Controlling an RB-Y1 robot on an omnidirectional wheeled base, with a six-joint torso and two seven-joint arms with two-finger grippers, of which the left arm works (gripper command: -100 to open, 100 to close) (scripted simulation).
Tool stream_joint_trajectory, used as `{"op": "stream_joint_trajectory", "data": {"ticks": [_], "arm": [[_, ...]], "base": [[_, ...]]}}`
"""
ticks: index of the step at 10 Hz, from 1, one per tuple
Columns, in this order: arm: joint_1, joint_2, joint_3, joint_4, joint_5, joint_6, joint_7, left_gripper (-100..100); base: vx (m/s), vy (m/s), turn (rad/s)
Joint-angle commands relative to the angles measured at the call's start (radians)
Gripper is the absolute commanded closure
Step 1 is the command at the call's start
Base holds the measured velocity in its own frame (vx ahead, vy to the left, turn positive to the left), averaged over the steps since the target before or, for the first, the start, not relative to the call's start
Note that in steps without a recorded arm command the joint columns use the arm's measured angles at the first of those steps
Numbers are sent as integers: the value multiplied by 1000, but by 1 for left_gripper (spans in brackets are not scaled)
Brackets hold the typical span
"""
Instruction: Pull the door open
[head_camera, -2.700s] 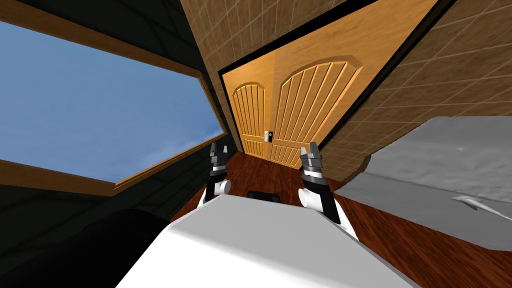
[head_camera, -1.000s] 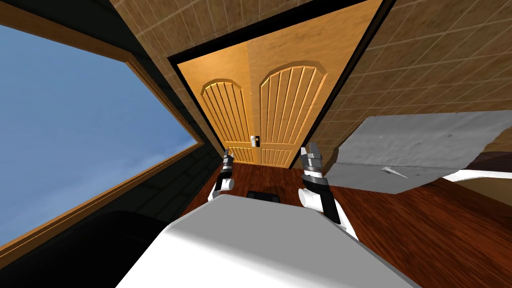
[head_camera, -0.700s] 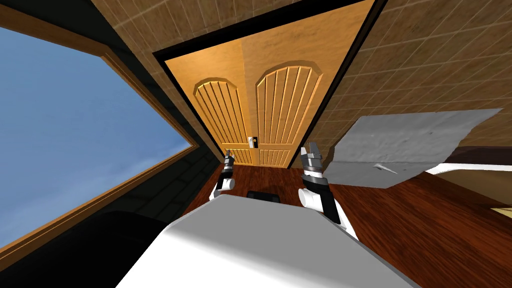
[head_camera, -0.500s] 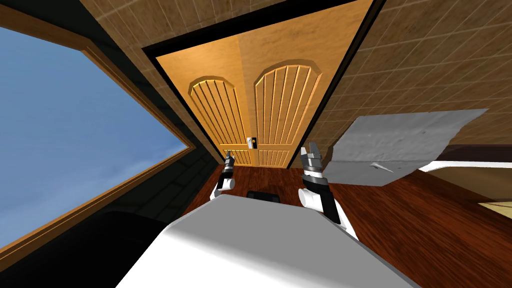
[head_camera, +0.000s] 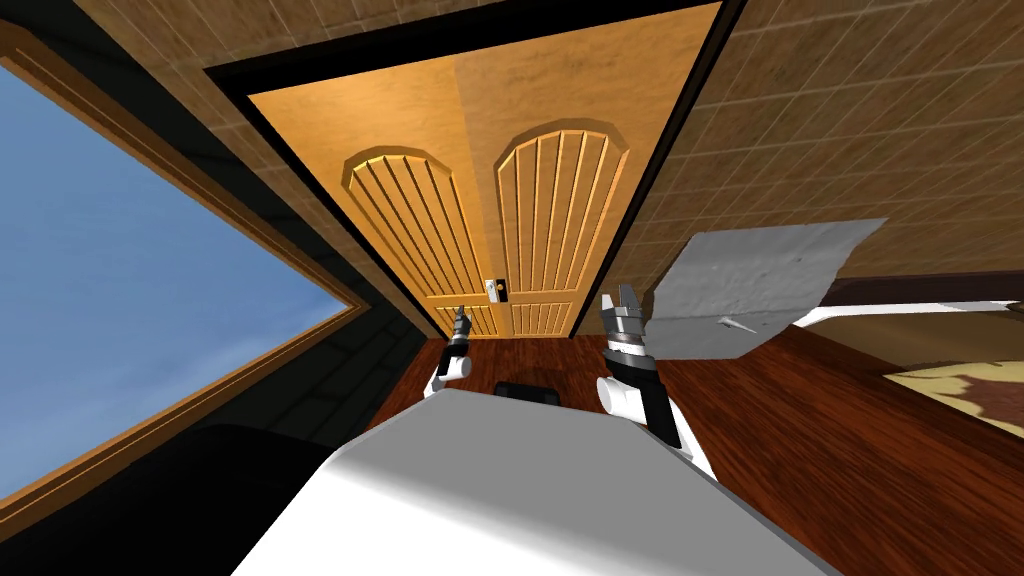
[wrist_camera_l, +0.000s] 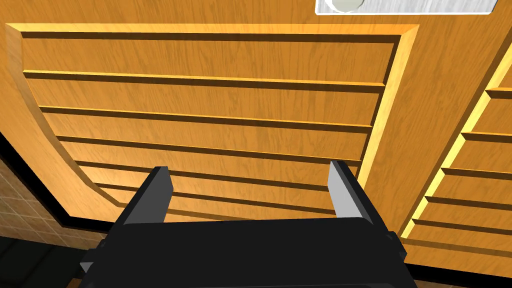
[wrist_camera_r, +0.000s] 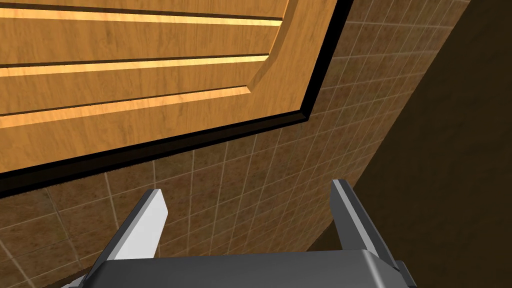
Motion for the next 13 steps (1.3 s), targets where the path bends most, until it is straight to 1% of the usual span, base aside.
{"op": "stream_joint_trajectory", "data": {"ticks": [1,4,5,6,9,10,11,12,13], "arm": [[-13,-1,1,30,10,11,-14,-100],[-30,-1,3,75,26,25,-32,-100],[-40,-1,4,102,35,33,-43,-100],[-45,-1,4,114,39,36,-48,-100],[-70,-3,6,174,61,55,-72,-100],[-76,-4,6,186,65,58,-77,-100],[-71,-1,6,175,63,57,-72,-100],[-53,18,34,193,70,54,-65,-100],[-47,27,46,200,74,53,-61,-100]], "base": [[115,39,-121],[96,27,-114],[125,24,-159],[131,52,-129],[161,56,-151],[175,75,-109],[78,34,-18],[-52,15,88],[-91,7,80]]}}
